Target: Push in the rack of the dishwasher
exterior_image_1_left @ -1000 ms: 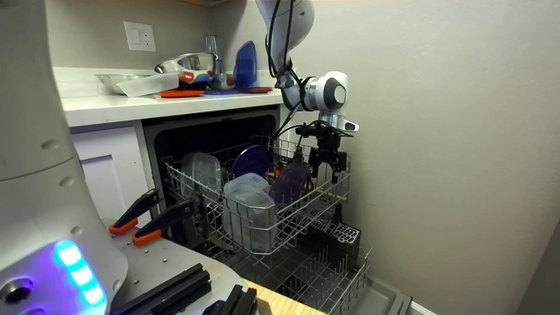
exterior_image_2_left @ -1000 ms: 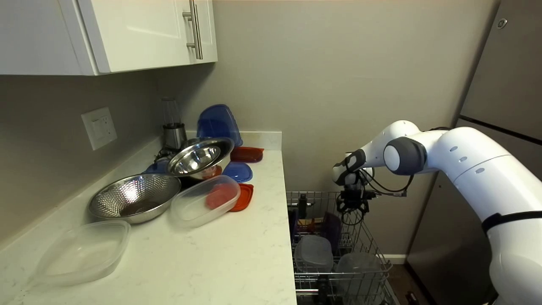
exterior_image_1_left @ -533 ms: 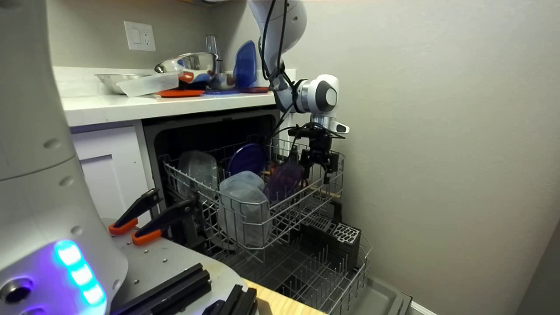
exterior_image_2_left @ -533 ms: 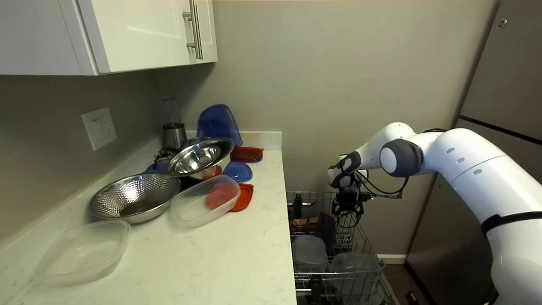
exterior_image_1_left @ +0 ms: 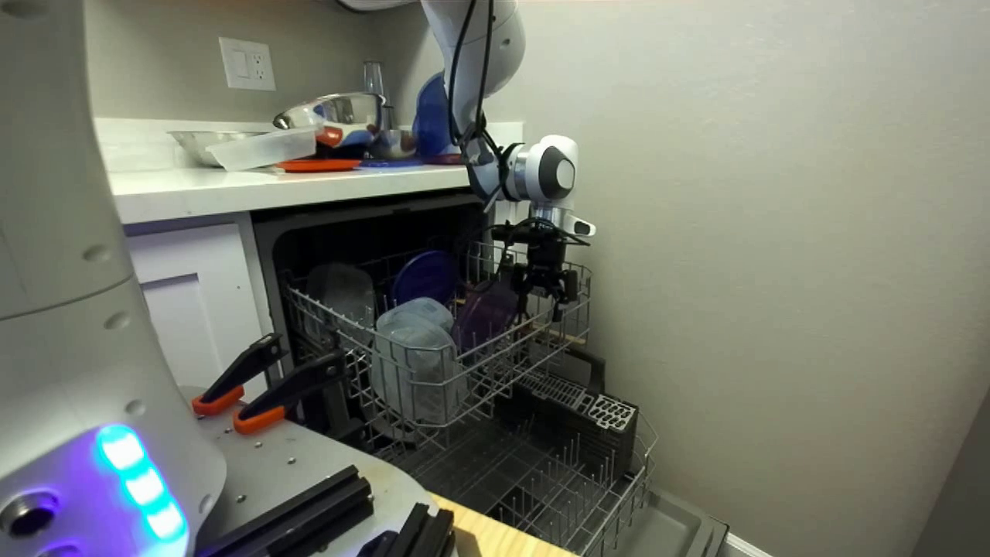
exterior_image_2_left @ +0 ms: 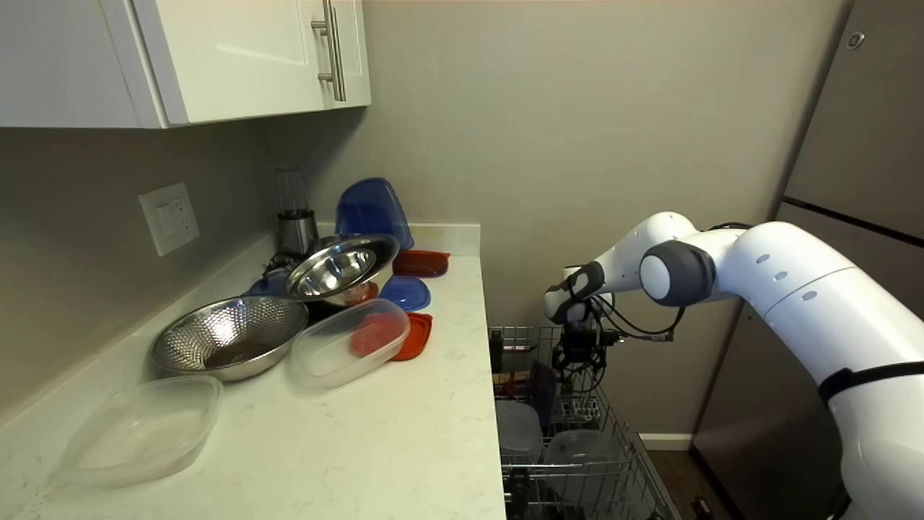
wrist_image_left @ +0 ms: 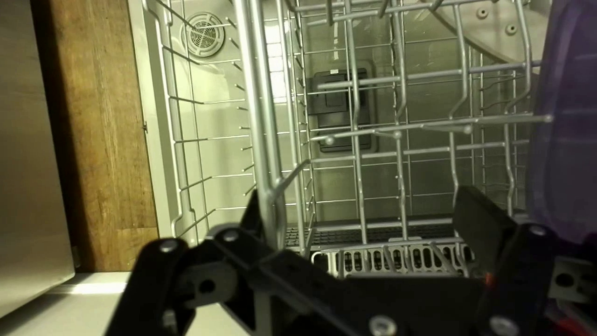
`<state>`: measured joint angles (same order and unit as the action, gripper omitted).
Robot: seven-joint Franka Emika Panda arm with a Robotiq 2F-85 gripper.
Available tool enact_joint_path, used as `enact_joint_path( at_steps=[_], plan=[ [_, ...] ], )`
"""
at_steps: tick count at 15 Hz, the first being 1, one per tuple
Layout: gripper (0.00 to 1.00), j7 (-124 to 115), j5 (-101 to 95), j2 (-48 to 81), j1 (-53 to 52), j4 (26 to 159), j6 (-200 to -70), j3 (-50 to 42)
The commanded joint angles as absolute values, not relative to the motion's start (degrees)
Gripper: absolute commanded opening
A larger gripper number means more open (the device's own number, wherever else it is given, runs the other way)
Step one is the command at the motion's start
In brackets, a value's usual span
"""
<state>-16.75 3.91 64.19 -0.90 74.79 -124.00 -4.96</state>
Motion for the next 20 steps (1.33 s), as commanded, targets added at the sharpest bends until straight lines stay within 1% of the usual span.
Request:
enact_joint_path(
  at_steps=[1, 9, 20],
  plan=[
    [1.00, -16.9, 3.6, 64.8, -2.7, 73.0, -122.6, -3.7],
    [1.00, -21.9, 3.5, 66.2, -7.5, 69.6, -119.0, -4.2],
    [1.00, -29.4, 2.8, 69.1, -14.5, 61.2, -113.6, -4.2]
  ],
)
